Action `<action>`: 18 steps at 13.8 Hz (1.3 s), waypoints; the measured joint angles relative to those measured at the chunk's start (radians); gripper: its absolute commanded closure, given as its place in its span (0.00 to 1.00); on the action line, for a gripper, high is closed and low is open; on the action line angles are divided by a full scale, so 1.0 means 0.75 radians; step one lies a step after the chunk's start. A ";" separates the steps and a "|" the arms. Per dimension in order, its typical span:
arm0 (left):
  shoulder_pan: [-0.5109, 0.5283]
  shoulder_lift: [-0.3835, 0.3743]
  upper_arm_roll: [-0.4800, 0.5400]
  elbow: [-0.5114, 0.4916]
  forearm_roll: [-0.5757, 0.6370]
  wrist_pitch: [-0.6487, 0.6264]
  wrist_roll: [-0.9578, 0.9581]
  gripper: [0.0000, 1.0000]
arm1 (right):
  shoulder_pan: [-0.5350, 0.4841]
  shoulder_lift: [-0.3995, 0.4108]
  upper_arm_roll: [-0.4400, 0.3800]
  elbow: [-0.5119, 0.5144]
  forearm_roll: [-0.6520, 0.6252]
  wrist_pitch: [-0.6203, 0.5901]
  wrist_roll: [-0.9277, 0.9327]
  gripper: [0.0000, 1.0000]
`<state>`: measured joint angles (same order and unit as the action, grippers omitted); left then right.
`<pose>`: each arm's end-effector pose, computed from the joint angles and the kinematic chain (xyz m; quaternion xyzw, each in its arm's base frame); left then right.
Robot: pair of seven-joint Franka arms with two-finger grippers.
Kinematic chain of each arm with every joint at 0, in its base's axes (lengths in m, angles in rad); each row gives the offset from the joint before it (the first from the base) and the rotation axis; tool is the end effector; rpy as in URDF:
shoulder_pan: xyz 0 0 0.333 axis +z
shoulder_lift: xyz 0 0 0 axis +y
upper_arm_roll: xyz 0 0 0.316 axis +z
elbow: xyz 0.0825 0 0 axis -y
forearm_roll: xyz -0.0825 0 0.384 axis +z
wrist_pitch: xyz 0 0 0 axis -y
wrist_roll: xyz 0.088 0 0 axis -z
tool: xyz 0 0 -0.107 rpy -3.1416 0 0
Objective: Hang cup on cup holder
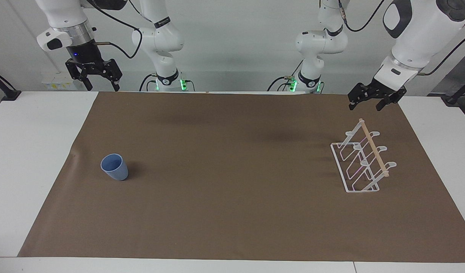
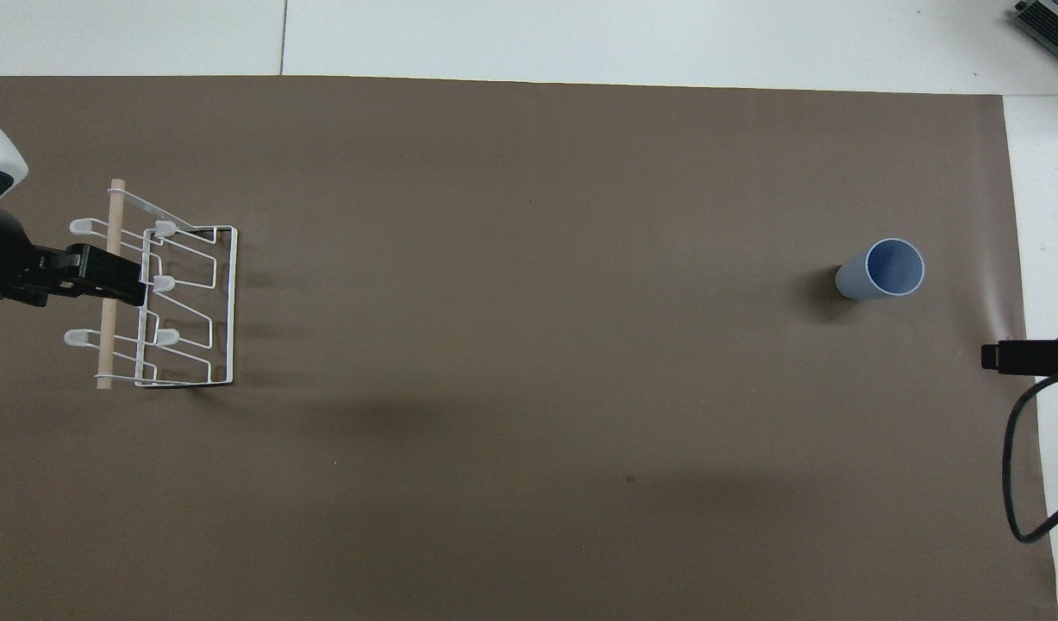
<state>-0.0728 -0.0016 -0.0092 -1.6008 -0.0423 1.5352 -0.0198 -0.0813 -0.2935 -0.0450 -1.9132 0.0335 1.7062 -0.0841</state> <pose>0.5469 -0.0496 0.6084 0.9988 -0.0311 -0.0330 0.0195 0.4684 -0.0592 0.6239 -0.9986 0.0219 -0.0453 0.0186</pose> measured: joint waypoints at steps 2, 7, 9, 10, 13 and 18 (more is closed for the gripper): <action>0.000 0.000 0.000 0.000 0.000 0.000 0.000 0.00 | 0.000 -0.001 0.008 0.001 0.000 -0.008 0.000 0.00; 0.000 0.000 0.000 0.000 0.000 0.000 0.000 0.00 | 0.001 -0.006 0.016 0.001 0.000 -0.018 -0.003 0.00; 0.000 0.000 0.000 0.000 0.000 0.000 0.000 0.00 | 0.001 -0.006 0.028 -0.001 0.000 -0.015 -0.009 0.00; 0.000 0.000 0.000 0.000 0.000 0.000 0.000 0.00 | 0.001 -0.006 0.029 -0.010 0.000 0.013 -0.031 0.00; 0.000 0.000 0.000 0.000 0.000 0.000 0.000 0.00 | 0.008 0.020 0.031 -0.095 0.000 0.235 -0.080 0.00; 0.000 0.000 0.000 0.000 0.000 0.000 0.000 0.00 | 0.046 0.241 0.032 -0.199 0.000 0.656 -0.105 0.00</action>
<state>-0.0728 -0.0016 -0.0092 -1.6008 -0.0423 1.5352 -0.0198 -0.0470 -0.1128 -0.0209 -2.0626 0.0335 2.1980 -0.1625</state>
